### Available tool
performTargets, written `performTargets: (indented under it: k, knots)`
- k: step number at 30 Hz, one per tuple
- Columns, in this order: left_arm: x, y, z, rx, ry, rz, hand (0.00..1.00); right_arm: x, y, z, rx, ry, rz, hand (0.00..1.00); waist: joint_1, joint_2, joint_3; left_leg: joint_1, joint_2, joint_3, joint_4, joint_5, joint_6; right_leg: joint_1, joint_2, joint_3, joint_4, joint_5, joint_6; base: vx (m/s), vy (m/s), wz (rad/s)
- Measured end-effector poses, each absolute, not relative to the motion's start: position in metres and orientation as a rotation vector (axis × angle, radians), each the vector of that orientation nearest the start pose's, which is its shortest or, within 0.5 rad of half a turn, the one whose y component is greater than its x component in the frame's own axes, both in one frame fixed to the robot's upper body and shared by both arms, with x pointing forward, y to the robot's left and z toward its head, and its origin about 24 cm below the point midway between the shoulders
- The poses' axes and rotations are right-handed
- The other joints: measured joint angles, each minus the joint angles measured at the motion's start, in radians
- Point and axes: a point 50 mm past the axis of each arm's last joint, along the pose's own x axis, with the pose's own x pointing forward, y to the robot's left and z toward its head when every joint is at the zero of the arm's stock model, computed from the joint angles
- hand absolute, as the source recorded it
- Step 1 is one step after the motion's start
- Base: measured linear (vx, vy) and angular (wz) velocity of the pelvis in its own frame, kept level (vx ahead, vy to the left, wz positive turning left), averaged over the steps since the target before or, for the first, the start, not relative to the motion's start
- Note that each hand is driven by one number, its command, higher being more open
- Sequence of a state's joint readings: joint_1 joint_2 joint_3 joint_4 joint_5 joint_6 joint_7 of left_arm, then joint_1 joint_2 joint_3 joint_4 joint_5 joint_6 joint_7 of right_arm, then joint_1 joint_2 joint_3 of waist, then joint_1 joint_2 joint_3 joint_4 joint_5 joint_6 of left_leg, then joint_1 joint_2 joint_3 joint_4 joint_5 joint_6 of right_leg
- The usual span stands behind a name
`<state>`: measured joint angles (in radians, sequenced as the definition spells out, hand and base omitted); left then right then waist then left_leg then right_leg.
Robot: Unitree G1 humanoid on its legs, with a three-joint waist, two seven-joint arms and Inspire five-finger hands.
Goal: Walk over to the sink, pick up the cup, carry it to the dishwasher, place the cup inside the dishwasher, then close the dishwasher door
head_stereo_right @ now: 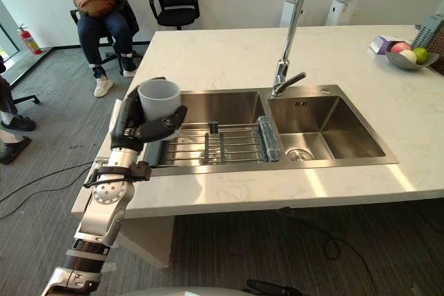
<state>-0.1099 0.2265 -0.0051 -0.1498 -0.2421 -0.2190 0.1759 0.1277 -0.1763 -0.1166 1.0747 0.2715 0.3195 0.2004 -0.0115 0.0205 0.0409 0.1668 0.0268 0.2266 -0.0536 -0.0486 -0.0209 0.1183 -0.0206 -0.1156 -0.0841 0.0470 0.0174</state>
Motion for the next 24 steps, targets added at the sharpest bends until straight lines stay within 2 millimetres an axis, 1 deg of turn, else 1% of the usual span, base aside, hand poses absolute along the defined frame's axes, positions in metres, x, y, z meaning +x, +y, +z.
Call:
performTargets:
  k: [2,5,8,12,15,18,24]
  knots:
    - [0.251,0.190,0.145,-0.104,-0.570,0.153,0.00,0.041,-0.215,-0.169,0.366,1.427,-0.220,1.00,0.011,0.000,-0.004,0.000,-0.003,-0.005,0.000,0.001,0.001,0.000,-0.002,-0.003,0.000,-0.001,0.001,0.00,0.005,0.06]
    - [0.242,0.193,0.162,-0.127,-0.675,0.183,0.00,0.039,-0.215,-0.169,0.384,1.426,-0.240,1.00,0.023,-0.001,-0.008,-0.005,-0.009,-0.025,-0.002,0.007,0.011,0.001,-0.008,-0.023,0.000,0.000,-0.002,0.03,0.003,0.18]
    - [0.234,0.200,0.170,-0.153,-0.732,0.244,0.00,0.039,-0.216,-0.170,0.382,1.425,-0.240,1.00,0.031,-0.002,-0.008,-0.008,-0.012,-0.034,-0.002,0.008,0.013,0.001,-0.012,-0.031,0.000,-0.004,-0.001,0.03,0.004,0.11]
    - [0.229,0.208,0.168,-0.153,-0.732,0.299,0.00,0.037,-0.215,-0.170,0.382,1.429,-0.245,1.00,0.043,-0.003,-0.008,-0.010,-0.015,-0.049,-0.002,0.007,0.015,0.006,-0.015,-0.044,0.001,-0.009,-0.001,-0.01,-0.007,0.09]
    - [0.227,0.210,0.166,-0.154,-0.726,0.323,0.00,0.036,-0.216,-0.170,0.376,1.434,-0.246,1.00,0.051,-0.003,-0.008,-0.010,-0.015,-0.057,0.000,0.007,0.016,0.008,-0.015,-0.051,0.005,-0.013,-0.002,-0.03,-0.016,0.09]
    - [0.224,0.214,0.165,-0.145,-0.722,0.341,0.00,0.036,-0.216,-0.170,0.365,1.437,-0.242,1.00,0.053,-0.002,-0.008,-0.010,-0.013,-0.063,0.002,0.006,0.016,0.008,-0.015,-0.055,0.013,-0.020,-0.004,-0.04,-0.022,0.06]
    - [0.218,0.214,0.168,-0.139,-0.750,0.353,0.00,0.036,-0.217,-0.170,0.353,1.433,-0.248,1.00,0.058,-0.002,-0.008,-0.012,-0.013,-0.070,0.003,0.007,0.016,0.008,-0.014,-0.061,0.014,-0.021,-0.004,-0.01,-0.011,0.02]
